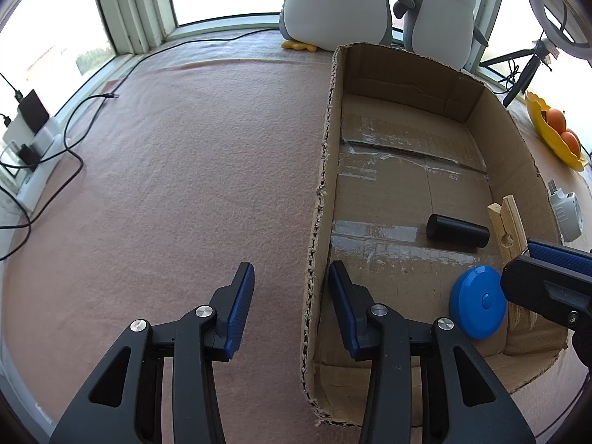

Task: Organize rigid objects
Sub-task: 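Carry the wooden clothespin with the right tool into the box and release, then move the open right tool to the white socket adapter and close on it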

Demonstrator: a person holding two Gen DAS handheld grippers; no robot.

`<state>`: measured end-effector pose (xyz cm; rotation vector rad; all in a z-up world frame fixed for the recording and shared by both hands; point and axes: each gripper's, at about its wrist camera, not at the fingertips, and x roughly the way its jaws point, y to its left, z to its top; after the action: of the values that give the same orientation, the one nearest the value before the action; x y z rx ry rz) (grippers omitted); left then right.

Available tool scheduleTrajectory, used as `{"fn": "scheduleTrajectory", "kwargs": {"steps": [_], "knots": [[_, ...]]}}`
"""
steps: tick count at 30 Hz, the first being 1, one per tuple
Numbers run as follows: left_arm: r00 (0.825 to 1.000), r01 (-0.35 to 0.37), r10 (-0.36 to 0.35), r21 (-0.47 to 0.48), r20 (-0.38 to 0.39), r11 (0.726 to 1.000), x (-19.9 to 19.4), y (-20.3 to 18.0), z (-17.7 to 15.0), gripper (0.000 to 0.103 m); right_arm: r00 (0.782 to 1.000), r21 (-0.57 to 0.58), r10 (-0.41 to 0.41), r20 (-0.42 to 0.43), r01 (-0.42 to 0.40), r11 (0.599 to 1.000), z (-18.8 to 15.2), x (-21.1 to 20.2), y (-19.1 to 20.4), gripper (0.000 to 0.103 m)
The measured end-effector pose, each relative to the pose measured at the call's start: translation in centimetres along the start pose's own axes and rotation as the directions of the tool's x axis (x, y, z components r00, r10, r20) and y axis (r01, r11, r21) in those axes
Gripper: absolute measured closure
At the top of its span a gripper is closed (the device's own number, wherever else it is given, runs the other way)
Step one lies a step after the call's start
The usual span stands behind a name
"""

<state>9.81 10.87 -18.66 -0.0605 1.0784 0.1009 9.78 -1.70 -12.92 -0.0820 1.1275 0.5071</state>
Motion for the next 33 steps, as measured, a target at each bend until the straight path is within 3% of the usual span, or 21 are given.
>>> {"fn": "scheduleTrajectory", "kwargs": {"steps": [5,7,9,21,33], "knots": [[1.0,0.0,0.0,0.001,0.0,1.0,0.0,0.0,0.0,0.062,1.0,0.01,-0.001,0.004,0.001,1.0,-0.1,0.0,-0.3,0.086],[1.0,-0.001,0.001,0.002,0.001,1.0,0.0,0.0,0.0,0.062,1.0,0.022,-0.007,0.019,0.007,1.0,-0.1,-0.3,-0.6,0.065],[1.0,-0.002,0.002,0.003,0.001,1.0,0.0,0.0,0.0,0.062,1.0,0.029,-0.008,0.027,0.007,1.0,-0.1,-0.5,-0.9,0.058],[1.0,-0.002,0.002,0.004,0.001,1.0,0.0,0.0,0.0,0.062,0.999,0.041,-0.03,0.043,0.028,0.999,-0.7,-1.6,-2.5,0.058],[1.0,-0.007,0.007,0.012,-0.002,1.0,-0.1,0.0,0.1,0.062,0.992,0.097,-0.082,0.099,0.072,0.993,-1.7,-5.0,-8.0,0.058]]}}
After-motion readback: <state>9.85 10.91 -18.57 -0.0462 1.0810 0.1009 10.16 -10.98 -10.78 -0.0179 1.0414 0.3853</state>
